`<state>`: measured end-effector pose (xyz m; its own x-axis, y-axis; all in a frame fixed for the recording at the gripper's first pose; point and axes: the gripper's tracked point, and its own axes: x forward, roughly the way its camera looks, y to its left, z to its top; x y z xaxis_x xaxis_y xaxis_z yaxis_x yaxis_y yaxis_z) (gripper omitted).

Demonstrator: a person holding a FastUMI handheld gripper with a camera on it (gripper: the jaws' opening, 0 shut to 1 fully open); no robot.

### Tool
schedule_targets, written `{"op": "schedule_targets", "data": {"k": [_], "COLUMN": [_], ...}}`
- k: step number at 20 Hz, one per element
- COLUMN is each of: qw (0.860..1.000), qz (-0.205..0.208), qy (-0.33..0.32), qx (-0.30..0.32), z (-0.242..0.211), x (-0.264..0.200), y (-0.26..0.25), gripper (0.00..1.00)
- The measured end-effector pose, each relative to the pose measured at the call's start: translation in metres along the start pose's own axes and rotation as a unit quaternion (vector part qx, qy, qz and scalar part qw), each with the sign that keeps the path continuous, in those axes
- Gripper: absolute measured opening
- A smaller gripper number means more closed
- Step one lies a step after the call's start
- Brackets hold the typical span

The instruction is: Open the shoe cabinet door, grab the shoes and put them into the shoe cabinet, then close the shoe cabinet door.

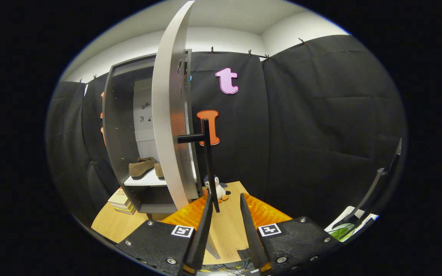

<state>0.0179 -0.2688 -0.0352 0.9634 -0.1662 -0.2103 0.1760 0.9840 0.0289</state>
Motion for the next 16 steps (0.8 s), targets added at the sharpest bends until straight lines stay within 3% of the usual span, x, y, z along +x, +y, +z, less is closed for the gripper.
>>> {"op": "schedule_targets", "data": {"k": [5, 16], "qw": [1.000, 0.993], "qz": [0.014, 0.120], "qy": [-0.008, -0.012], "qx": [-0.003, -0.001], "z": [-0.001, -0.010], "x": [-0.003, -0.012], "y": [0.014, 0.092], "gripper": [0.47, 0.47]}}
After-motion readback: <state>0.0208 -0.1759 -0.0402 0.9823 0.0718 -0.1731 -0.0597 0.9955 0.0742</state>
